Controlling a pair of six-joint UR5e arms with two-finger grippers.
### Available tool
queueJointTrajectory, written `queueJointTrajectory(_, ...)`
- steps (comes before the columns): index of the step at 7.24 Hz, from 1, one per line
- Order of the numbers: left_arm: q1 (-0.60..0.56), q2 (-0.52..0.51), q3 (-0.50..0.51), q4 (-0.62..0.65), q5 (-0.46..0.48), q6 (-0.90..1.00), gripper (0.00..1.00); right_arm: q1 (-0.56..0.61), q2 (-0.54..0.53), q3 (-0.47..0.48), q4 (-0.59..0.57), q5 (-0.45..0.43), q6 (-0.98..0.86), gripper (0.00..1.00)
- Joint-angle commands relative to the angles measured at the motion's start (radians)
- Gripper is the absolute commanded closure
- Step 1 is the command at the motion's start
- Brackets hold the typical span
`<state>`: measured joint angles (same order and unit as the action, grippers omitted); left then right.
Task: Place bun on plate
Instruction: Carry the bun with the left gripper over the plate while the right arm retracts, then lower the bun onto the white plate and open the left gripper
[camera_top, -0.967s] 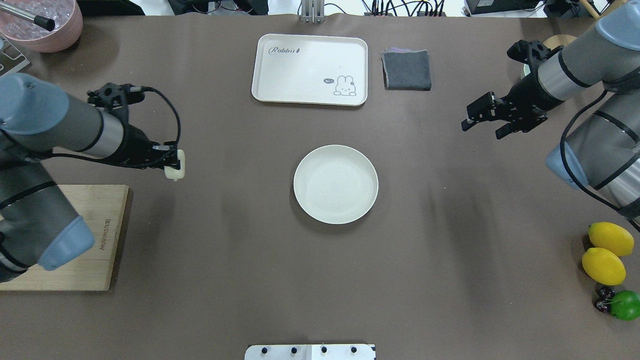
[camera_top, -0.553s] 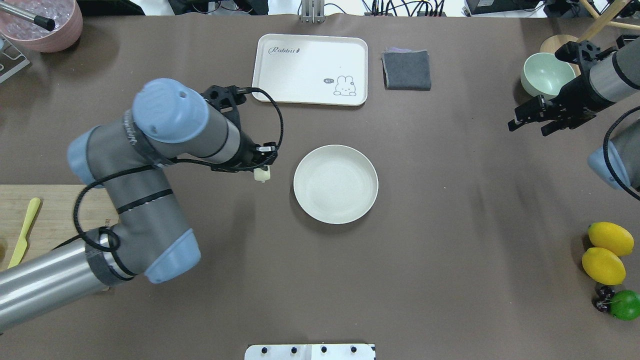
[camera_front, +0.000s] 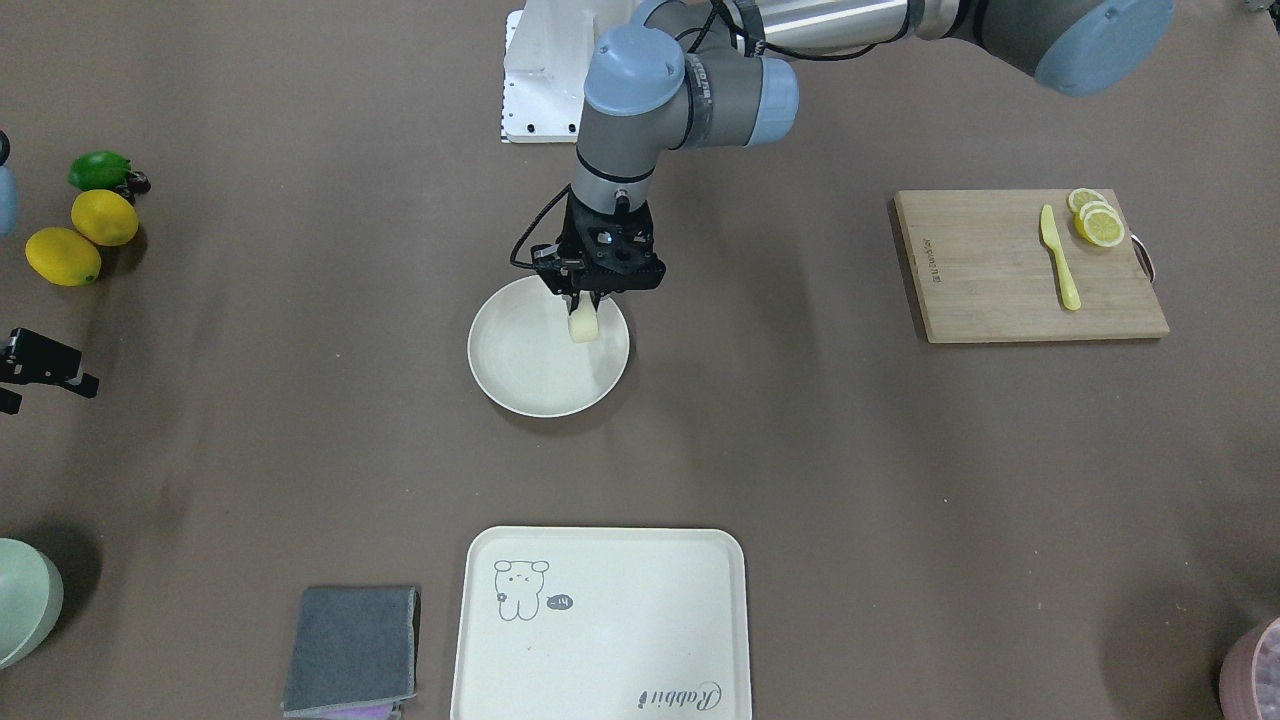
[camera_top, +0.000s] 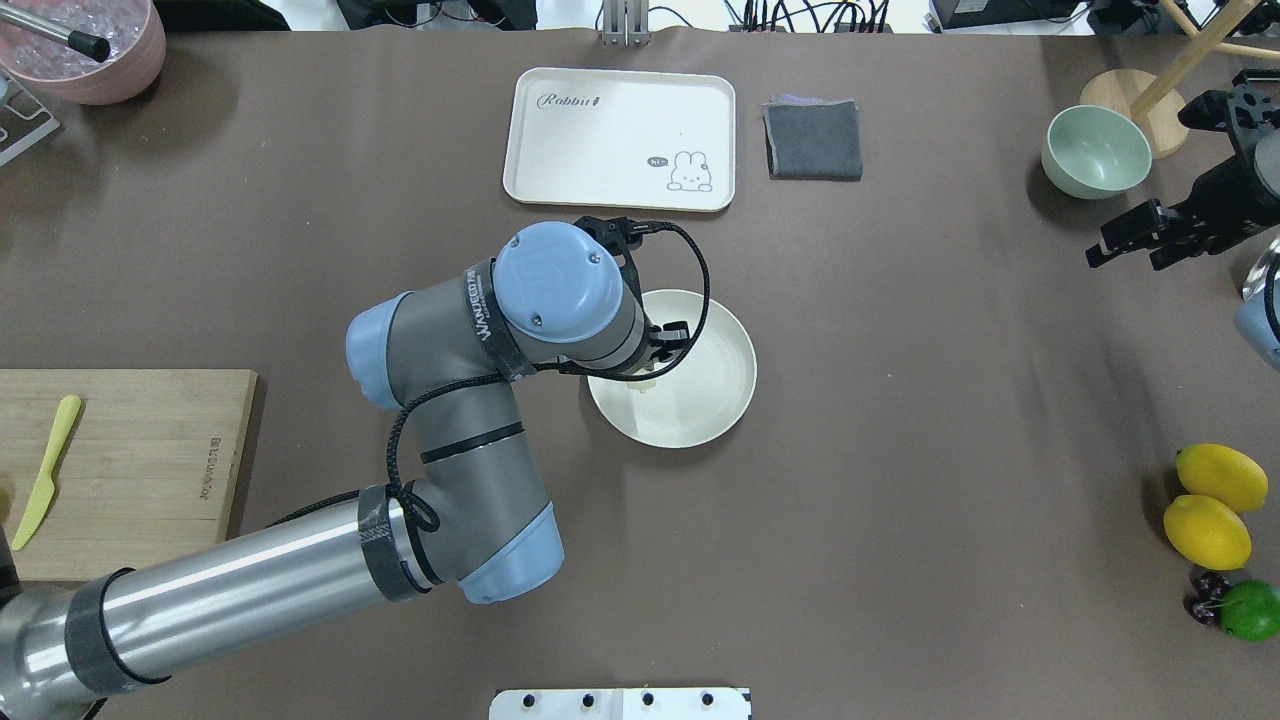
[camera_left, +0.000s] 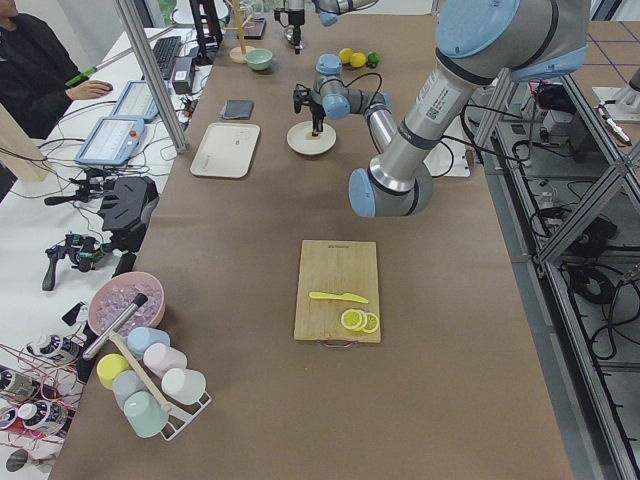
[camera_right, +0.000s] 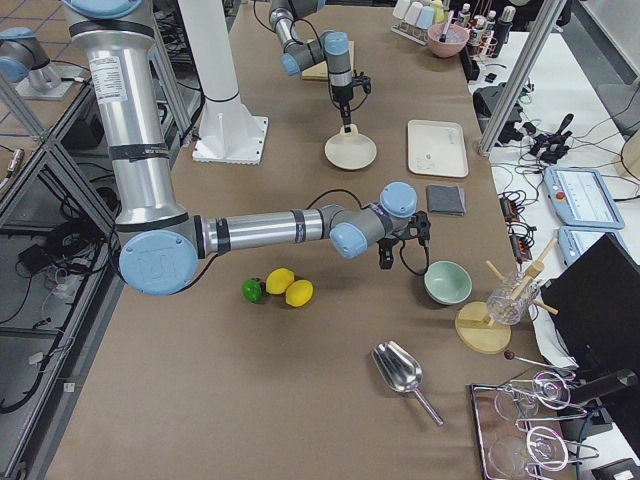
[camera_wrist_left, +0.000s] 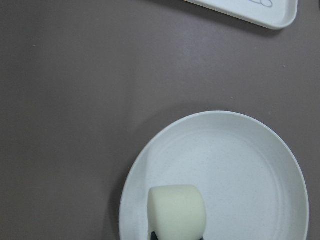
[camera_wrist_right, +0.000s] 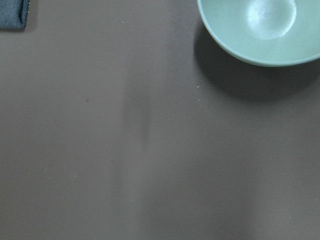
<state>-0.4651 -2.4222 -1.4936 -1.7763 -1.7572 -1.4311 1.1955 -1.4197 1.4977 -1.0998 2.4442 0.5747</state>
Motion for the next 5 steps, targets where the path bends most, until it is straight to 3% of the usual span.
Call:
queueJointTrajectory(1,0.022,-0.023,0.059,-0.04,0.047,-0.003,0.7,0.001,-0.007,-0.004,0.0,-0.001,-0.007,0.0)
queueJointTrajectory(5,0.029,-0.018,0.062,-0.041,0.047,-0.003,0.61,-0.008,-0.001,-0.01,0.0,-0.01,-0.007,0.0)
